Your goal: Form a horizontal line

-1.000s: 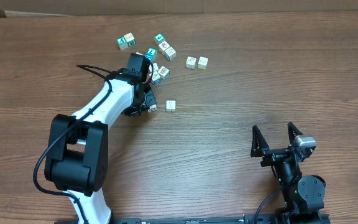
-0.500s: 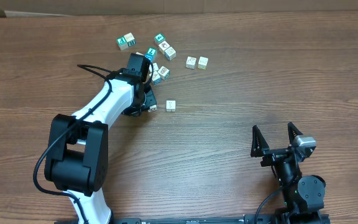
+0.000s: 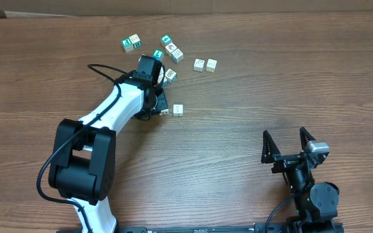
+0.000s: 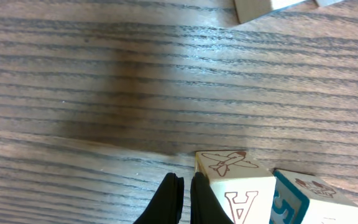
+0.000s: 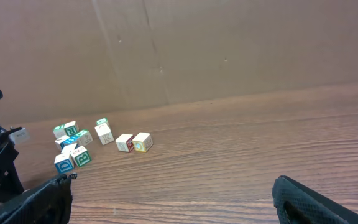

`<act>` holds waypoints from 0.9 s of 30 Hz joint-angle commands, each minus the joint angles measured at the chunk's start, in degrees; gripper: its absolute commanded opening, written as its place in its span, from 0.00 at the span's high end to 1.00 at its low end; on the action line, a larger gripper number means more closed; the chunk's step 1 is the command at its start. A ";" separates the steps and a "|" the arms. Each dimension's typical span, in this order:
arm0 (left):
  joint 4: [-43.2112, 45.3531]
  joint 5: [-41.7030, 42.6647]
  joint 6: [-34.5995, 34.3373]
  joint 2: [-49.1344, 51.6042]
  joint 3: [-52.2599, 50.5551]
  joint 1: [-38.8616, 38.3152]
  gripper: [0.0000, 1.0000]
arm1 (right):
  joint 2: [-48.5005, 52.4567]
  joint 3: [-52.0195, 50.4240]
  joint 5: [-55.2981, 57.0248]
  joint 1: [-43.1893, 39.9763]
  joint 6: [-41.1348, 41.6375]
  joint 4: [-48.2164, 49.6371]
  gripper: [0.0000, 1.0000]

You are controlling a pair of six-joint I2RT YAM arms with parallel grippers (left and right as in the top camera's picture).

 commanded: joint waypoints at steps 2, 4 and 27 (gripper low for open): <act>0.42 -1.68 1.70 0.42 -0.59 -0.42 0.96 | -0.46 -0.59 0.31 -0.26 -0.26 0.35 0.00; 0.66 -2.14 1.73 0.42 -0.59 -0.42 0.96 | -0.46 -0.59 0.33 -0.26 -0.24 0.35 0.00; 5.51 -2.97 4.33 3.30 -0.63 -0.42 0.96 | -0.46 -0.59 0.31 -0.26 -0.26 0.35 0.00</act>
